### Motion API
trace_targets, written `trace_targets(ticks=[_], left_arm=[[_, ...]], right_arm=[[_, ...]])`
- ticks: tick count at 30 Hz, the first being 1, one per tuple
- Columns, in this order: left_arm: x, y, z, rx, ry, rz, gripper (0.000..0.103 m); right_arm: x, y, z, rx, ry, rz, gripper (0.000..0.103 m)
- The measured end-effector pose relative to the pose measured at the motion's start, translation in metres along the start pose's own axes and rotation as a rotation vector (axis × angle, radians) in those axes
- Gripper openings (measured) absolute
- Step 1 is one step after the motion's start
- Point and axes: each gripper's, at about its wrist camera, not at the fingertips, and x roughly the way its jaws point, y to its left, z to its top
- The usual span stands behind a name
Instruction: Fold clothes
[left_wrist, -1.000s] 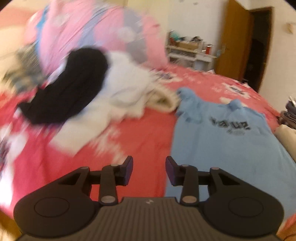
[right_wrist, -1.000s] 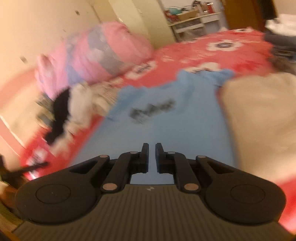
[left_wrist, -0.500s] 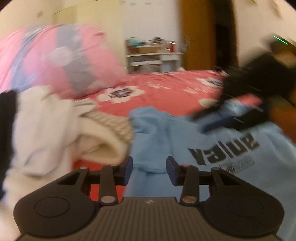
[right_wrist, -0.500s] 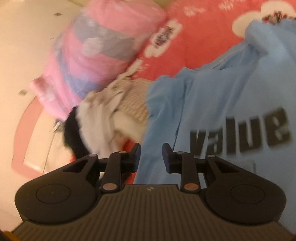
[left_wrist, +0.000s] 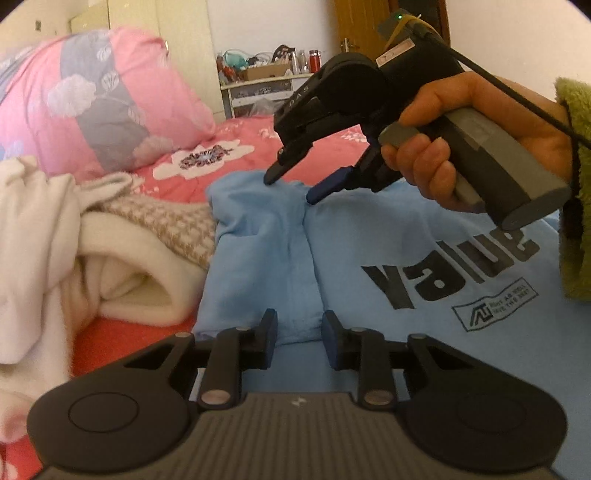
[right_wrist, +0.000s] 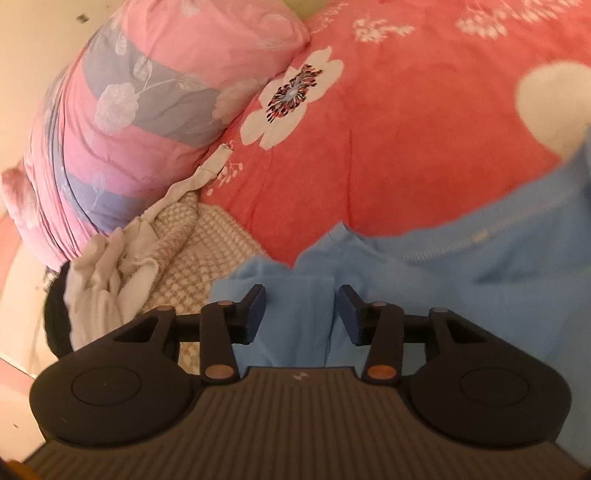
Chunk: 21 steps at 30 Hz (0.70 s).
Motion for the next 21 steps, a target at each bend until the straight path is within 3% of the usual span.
trace_targets(ticks=[4, 6, 8, 16, 21], left_arm=[[0.0, 0.004, -0.001, -0.025, -0.006, -0.002, 0.015], [-0.003, 0.009, 0.0, -0.053, -0.015, -0.005, 0.011], [-0.005, 0.014, 0.0, -0.081, -0.023, -0.007, 0.011], [-0.02, 0.023, 0.002, -0.142, -0.095, -0.01, 0.009], [-0.036, 0.047, 0.003, -0.288, -0.189, -0.027, 0.008]], right_arm=[[0.005, 0.004, 0.0, -0.046, 0.001, 0.012, 0.043], [0.005, 0.007, -0.001, -0.073, -0.009, 0.022, 0.034], [0.003, 0.01, -0.001, -0.102, -0.02, 0.032, 0.011], [-0.007, 0.02, 0.002, -0.15, -0.076, 0.022, 0.005], [-0.02, 0.017, 0.005, -0.094, -0.11, 0.052, 0.007]])
